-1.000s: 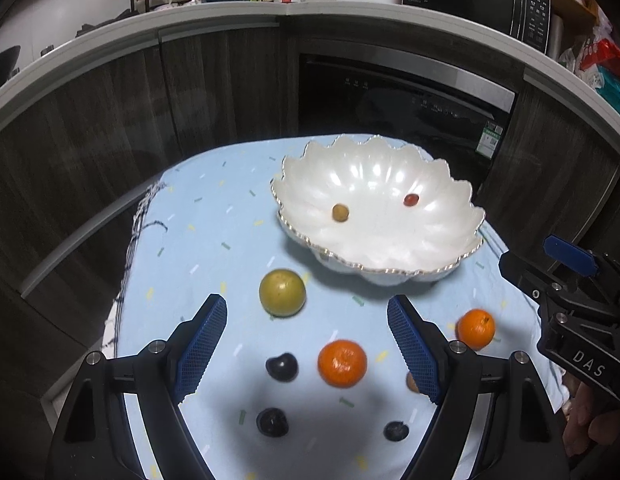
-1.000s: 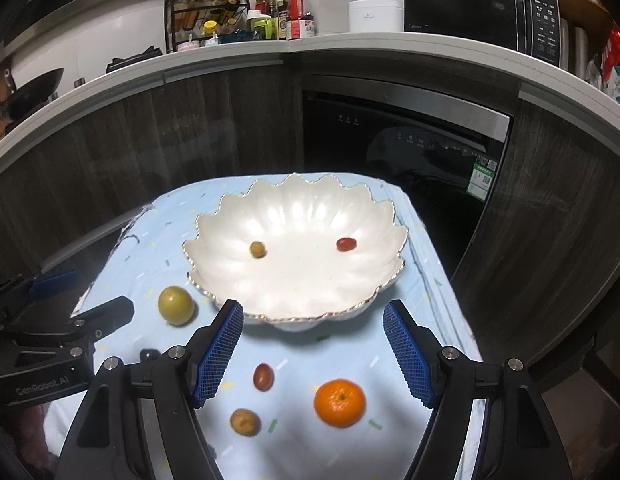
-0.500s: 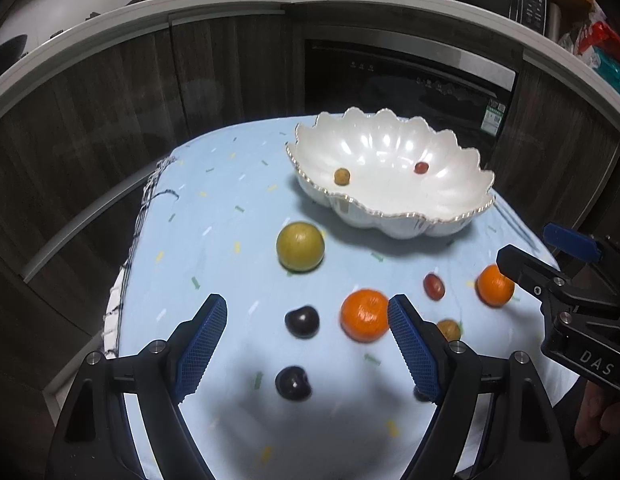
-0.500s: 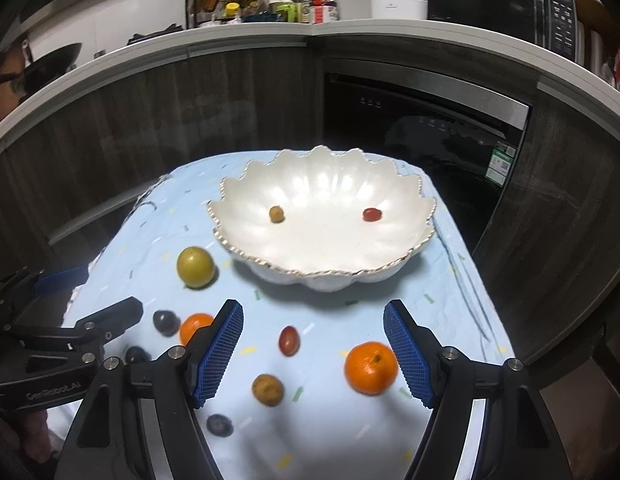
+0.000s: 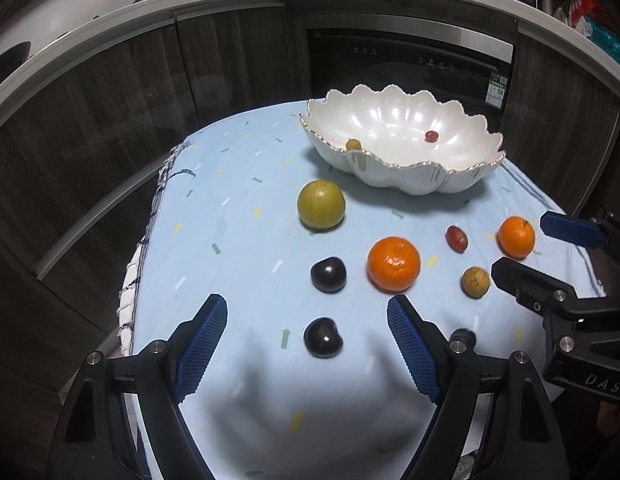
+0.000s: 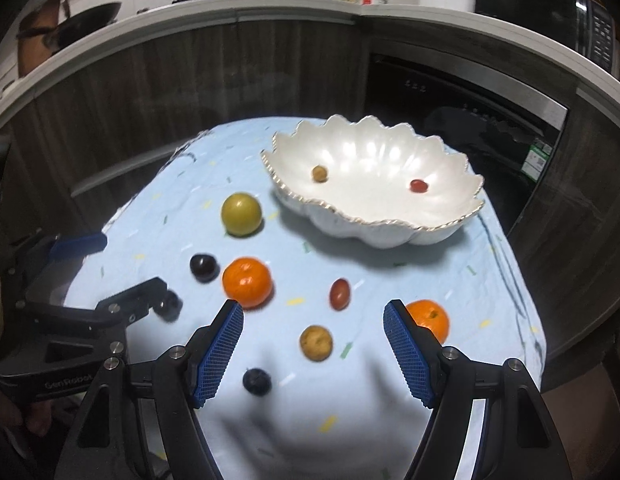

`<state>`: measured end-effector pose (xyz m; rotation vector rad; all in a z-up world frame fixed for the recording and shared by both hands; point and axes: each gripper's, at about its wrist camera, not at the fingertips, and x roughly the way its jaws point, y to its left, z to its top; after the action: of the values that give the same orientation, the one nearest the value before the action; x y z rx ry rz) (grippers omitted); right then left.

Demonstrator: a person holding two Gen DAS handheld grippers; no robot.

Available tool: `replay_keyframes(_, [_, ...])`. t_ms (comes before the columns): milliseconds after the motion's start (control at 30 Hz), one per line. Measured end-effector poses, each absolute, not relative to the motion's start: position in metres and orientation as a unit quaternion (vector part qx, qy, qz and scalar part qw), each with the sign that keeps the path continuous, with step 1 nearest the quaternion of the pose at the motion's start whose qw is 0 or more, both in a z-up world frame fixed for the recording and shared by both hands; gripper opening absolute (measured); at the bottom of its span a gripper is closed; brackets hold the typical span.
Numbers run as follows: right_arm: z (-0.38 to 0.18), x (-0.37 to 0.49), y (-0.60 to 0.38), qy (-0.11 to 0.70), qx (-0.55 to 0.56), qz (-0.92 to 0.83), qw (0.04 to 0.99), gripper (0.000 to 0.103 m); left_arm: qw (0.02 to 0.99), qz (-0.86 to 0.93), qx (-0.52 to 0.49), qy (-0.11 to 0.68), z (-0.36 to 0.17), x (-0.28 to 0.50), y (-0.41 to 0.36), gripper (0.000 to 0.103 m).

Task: Organize fruits
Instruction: 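Withdraw both open tools from the bowl back toward the remaining fruits, then grasp dark plum with left tool while right tool grasps tan round fruit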

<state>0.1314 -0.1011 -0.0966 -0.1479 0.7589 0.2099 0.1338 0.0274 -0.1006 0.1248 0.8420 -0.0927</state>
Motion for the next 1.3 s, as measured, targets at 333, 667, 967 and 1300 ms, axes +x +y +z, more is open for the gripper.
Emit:
replay_keyframes(333, [-0.115, 0.141, -0.107, 0.386, -0.065, 0.095, 0.915, 0.073, 0.911, -0.025, 0.057, 0.408, -0.115, 0.134, 0.027, 0.078])
replay_keyframes(667, [-0.132, 0.150, -0.111, 0.396, -0.068, 0.092, 0.911, 0.073, 0.902, -0.026, 0.041, 0.429, -0.130, 0.142, 0.026, 0.072])
replay_keyframes(967, [-0.143, 0.155, -0.111, 0.398, -0.072, 0.095, 0.909, 0.073, 0.898, -0.023, 0.033, 0.439, -0.140, 0.146, 0.026, 0.062])
replay_keyframes(1300, [-0.160, 0.165, -0.111, 0.424, -0.066, 0.106, 0.897, 0.051, 0.891, -0.029, 0.032, 0.452, -0.150, 0.150, 0.024, 0.045])
